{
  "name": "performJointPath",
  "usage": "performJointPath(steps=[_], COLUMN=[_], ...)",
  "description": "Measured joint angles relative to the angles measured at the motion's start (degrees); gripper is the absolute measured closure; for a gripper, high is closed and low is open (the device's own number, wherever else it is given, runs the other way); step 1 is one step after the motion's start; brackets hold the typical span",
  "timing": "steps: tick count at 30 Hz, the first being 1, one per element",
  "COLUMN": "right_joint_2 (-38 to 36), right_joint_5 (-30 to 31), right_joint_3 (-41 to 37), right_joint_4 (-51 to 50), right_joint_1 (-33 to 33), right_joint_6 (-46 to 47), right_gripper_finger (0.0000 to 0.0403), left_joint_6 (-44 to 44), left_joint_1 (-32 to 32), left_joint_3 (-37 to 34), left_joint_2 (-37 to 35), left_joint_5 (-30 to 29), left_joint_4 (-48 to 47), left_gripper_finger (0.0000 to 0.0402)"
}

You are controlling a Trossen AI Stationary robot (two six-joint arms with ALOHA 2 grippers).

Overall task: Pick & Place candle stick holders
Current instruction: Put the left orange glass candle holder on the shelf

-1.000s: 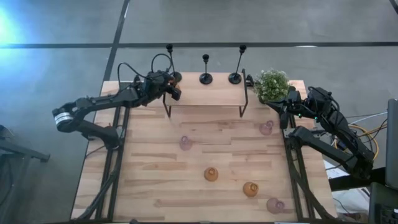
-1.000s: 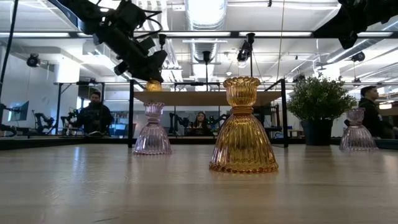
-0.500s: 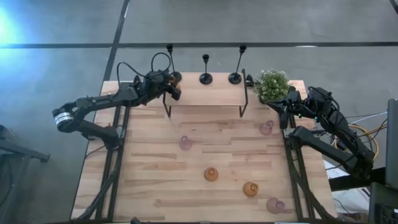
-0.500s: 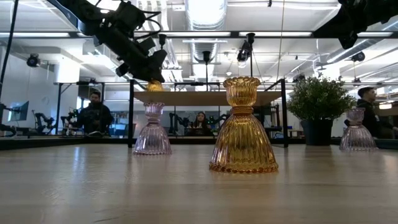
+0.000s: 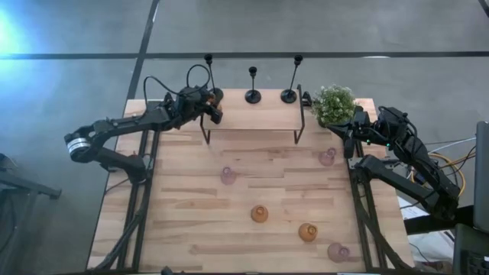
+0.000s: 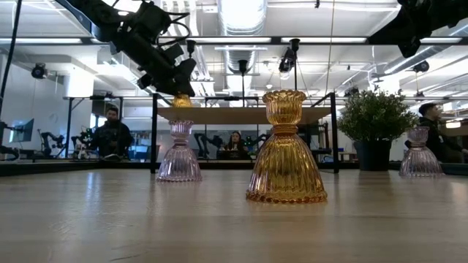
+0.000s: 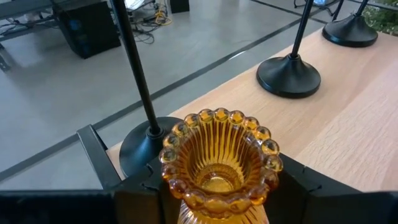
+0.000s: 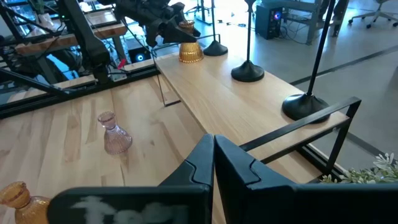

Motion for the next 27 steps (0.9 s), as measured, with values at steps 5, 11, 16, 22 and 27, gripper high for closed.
performJointPath(steps=[5,11,16,22,27], right_joint_2=[0.00,0.00,0.00,0.00,0.00], right_joint_5=[0.00,0.00,0.00,0.00,0.00], right_joint_3=[0.00,-0.02,0.00,0.00,-0.02], right_joint_4=[0.02,0.02,0.00,0.01,0.02], right_joint_1=[0.00,0.00,0.00,0.00,0.00], right_joint_6=[0.02,0.02,0.02,0.02,0.02], right_gripper_finger=[0.0394,0.0394,0.0394,0.0394,0.0394], left_joint_6=[0.87,0.96,1.03,2.31,3.53], left_joint_1=[0.00,0.00,0.07,0.07,-0.02], left_joint_3=[0.00,0.00,0.00,0.00,0.42], left_joint_2=[0.00,0.00,0.00,0.00,-1.24], left_joint_5=[-0.02,-0.02,-0.46,-2.57,-2.49], left_joint_4=[0.98,1.02,0.85,0.79,-2.97], left_gripper_finger=[0.0221,0.0218,0.0184,0.0112,0.0060])
